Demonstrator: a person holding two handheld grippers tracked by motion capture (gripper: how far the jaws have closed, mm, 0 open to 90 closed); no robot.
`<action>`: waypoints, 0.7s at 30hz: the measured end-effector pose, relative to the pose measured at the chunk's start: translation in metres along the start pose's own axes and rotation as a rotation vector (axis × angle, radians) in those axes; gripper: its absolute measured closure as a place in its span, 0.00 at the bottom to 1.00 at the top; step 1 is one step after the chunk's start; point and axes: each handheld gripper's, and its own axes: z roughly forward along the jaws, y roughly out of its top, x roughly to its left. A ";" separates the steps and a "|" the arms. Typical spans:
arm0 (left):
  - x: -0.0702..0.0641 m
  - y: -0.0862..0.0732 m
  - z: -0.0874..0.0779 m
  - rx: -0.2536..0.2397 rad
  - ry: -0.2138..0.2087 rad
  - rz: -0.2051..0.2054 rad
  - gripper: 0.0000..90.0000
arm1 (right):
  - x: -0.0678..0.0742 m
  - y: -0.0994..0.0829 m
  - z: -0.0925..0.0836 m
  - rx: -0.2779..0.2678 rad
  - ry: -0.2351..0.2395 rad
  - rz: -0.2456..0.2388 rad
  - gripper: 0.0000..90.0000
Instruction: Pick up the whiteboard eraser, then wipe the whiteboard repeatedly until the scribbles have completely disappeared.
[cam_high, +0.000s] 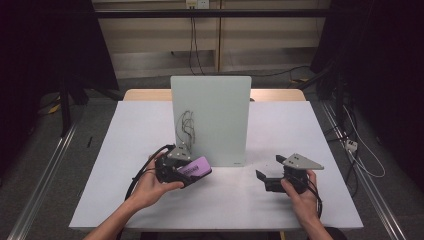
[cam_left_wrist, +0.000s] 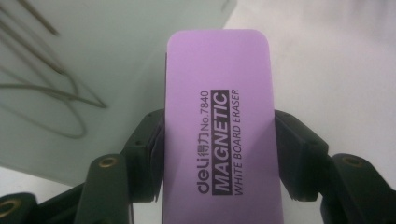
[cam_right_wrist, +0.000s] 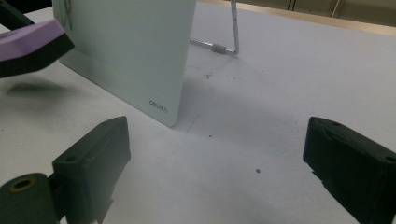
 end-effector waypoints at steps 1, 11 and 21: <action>0.001 0.000 -0.001 -0.023 -0.006 -0.005 0.46 | 0.000 0.000 -0.001 0.000 -0.002 0.000 0.08; 0.000 0.001 -0.011 -0.064 0.025 0.000 0.46 | -0.002 -0.001 -0.003 -0.008 -0.003 -0.004 0.08; 0.004 -0.001 -0.020 -0.130 0.043 -0.011 0.46 | -0.001 0.000 0.001 0.000 -0.002 -0.003 0.08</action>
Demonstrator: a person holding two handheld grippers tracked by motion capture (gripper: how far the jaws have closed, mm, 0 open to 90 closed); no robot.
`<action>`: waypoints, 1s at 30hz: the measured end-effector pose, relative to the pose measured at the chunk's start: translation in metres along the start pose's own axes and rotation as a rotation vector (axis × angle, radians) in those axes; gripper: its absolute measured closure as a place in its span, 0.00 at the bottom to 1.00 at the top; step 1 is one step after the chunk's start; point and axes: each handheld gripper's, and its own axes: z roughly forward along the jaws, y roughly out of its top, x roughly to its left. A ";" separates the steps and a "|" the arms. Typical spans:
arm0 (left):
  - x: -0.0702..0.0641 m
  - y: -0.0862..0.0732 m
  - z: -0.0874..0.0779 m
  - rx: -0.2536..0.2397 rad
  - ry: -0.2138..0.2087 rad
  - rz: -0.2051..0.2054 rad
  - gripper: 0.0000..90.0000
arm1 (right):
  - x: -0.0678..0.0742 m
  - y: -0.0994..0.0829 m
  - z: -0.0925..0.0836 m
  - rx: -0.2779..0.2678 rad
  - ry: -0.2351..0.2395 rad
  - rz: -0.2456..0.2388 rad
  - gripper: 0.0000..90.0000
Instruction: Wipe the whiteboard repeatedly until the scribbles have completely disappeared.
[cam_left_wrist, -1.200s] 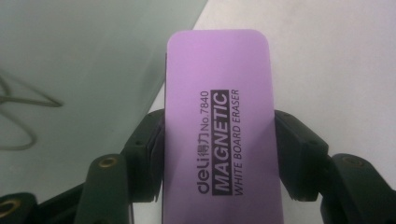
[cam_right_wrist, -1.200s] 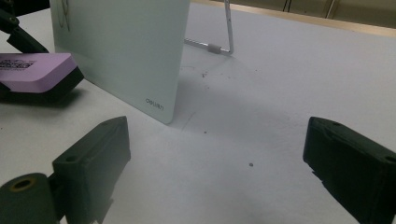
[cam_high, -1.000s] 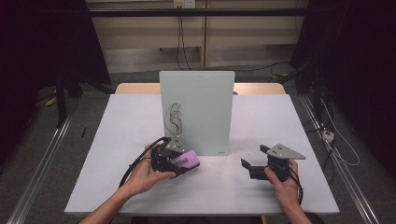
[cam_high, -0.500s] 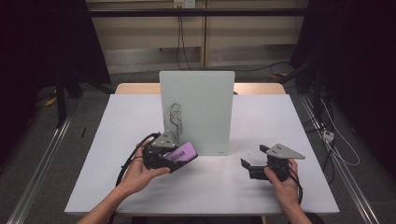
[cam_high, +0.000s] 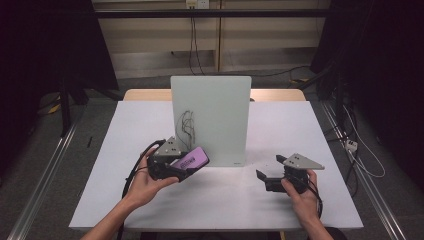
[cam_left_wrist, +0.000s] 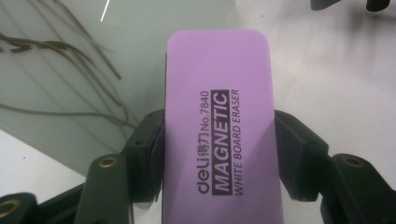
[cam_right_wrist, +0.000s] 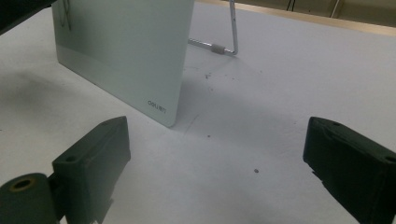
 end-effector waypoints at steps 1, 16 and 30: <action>0.001 0.000 -0.001 0.004 -0.008 -0.001 0.46 | 0.000 0.000 0.000 0.000 -0.003 0.004 0.08; 0.000 0.015 -0.016 -0.038 0.044 0.033 0.46 | -0.002 -0.003 -0.007 -0.010 -0.008 0.001 0.08; 0.006 0.024 -0.033 -0.053 0.083 0.074 0.46 | 0.000 -0.002 -0.007 -0.006 -0.009 -0.001 0.08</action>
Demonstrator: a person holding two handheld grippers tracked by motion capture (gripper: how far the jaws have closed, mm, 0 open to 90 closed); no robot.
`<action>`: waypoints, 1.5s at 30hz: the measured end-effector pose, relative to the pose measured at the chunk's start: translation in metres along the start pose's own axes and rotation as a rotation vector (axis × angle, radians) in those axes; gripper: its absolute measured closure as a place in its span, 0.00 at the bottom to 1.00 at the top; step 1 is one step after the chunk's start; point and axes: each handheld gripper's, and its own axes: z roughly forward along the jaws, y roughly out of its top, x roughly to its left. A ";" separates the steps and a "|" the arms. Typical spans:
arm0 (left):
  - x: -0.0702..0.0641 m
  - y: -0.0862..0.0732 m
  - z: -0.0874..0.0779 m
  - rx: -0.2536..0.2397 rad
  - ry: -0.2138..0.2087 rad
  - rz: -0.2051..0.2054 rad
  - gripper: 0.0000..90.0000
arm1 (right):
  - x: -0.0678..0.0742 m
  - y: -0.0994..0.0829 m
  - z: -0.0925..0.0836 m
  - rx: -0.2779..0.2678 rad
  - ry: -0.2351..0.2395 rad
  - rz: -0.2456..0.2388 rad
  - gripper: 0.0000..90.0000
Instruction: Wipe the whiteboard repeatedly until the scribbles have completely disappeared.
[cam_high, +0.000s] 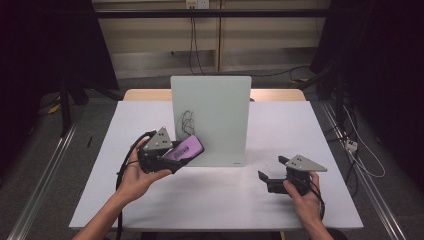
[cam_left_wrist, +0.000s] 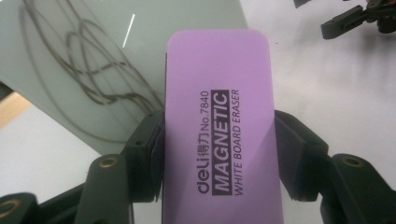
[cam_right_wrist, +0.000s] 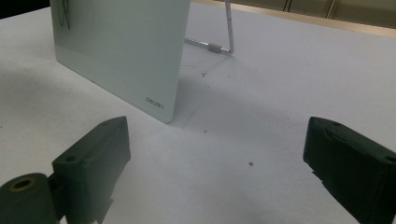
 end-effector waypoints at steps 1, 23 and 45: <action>0.001 0.002 -0.001 -0.002 0.006 0.007 0.46 | 0.000 0.000 0.000 0.000 0.000 0.000 0.08; 0.030 0.035 -0.016 -0.056 0.108 0.050 0.46 | 0.000 0.001 0.001 -0.002 0.005 0.004 0.08; 0.057 0.059 -0.011 -0.080 0.126 0.153 0.46 | -0.001 0.000 0.002 0.002 0.009 0.006 0.08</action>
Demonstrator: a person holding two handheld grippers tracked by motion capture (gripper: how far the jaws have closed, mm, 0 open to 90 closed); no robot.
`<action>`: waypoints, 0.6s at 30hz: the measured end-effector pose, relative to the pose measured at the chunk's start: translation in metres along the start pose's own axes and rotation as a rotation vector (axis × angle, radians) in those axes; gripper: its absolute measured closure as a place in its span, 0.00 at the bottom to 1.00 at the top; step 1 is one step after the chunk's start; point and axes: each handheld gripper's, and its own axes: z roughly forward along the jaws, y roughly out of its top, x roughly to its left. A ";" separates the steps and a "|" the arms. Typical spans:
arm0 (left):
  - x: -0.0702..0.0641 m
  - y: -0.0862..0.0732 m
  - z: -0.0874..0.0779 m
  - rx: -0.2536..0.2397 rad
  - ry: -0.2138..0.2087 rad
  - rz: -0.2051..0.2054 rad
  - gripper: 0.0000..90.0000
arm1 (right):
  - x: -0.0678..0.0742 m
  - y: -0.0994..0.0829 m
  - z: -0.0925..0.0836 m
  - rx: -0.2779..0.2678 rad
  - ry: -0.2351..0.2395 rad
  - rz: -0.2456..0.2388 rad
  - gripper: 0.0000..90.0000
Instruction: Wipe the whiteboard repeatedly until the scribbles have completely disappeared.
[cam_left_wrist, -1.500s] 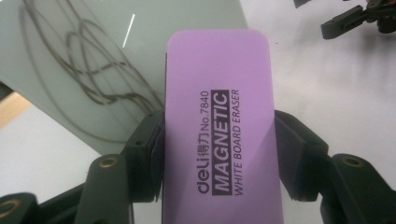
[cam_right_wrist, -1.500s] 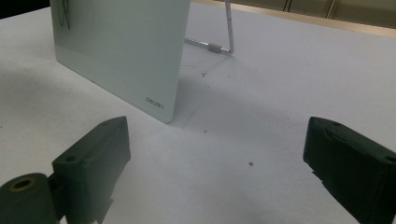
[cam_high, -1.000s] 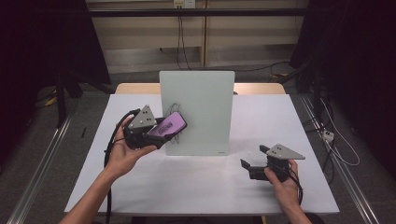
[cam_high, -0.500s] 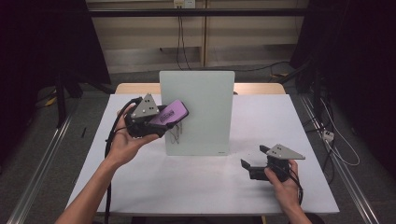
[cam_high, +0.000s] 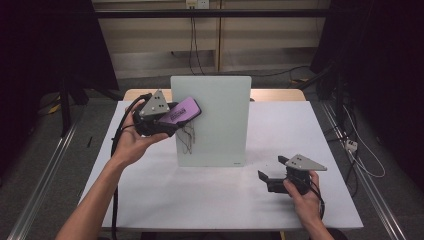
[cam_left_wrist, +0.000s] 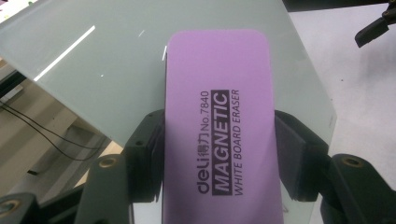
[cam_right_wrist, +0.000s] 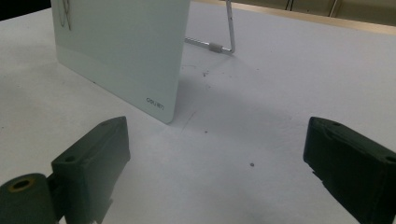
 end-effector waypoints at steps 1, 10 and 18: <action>0.001 0.001 0.000 0.001 -0.004 0.002 0.46 | 0.000 0.000 0.000 0.001 0.000 0.000 0.08; 0.003 -0.001 0.007 0.002 0.014 0.023 0.46 | 0.000 0.000 0.000 -0.001 0.001 0.003 0.08; 0.004 -0.001 0.007 0.009 0.015 0.033 0.46 | 0.000 0.000 0.000 0.000 0.003 -0.001 0.08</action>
